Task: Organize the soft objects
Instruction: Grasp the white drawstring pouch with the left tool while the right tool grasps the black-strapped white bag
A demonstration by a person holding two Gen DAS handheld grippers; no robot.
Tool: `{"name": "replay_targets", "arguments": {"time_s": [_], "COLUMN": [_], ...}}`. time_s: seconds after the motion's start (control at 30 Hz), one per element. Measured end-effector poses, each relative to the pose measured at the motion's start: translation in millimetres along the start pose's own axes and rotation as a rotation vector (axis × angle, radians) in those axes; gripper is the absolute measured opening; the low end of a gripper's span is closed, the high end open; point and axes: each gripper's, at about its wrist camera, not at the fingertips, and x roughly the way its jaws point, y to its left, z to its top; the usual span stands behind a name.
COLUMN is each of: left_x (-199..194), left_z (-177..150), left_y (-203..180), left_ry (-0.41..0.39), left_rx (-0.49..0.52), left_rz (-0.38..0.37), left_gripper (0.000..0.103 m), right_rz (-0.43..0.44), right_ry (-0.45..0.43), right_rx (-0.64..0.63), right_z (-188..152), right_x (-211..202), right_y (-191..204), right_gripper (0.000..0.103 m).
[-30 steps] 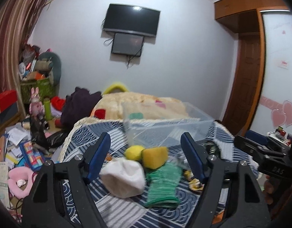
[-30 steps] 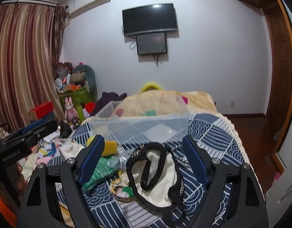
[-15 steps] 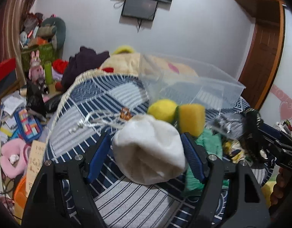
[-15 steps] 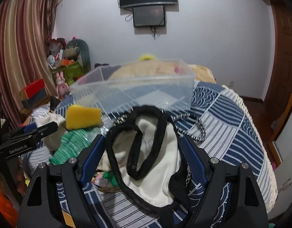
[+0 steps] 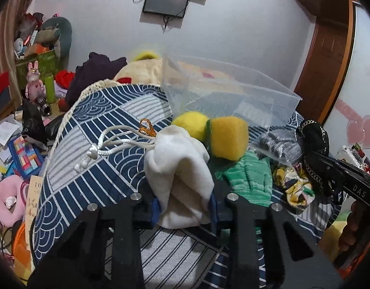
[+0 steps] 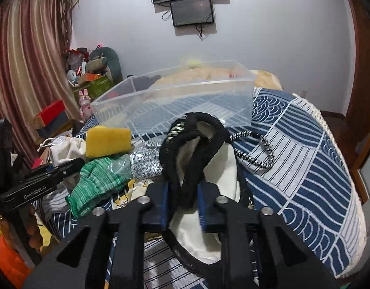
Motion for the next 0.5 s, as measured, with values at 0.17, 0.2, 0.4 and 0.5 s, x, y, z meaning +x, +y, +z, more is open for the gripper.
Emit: {"name": "replay_targets", "arguments": {"time_s": [0.17,0.2,0.4,0.5], "left_x": [-16,-19,-42,-49], "left_z": [10,12,27,33], "left_y": [6,6,3,-1], "left_ry": [-0.049,-0.06,-0.119,-0.142], "left_rx": [-0.031,-0.035,-0.014,0.007], "left_rz": [-0.011,-0.014,-0.035,-0.037], "left_gripper": [0.029,0.029,0.029,0.029], "right_rz": [-0.021,-0.024,-0.024,-0.02], "right_ry": [-0.044,-0.054,-0.113,-0.138], "right_rx": [-0.009,-0.009,-0.002,-0.014], "right_z": [7,8,23,32], "right_x": [-15,-18,-40,-49], "right_y": [-1,-3,-4,1], "right_gripper": [0.012,0.012,0.011,0.011]}}
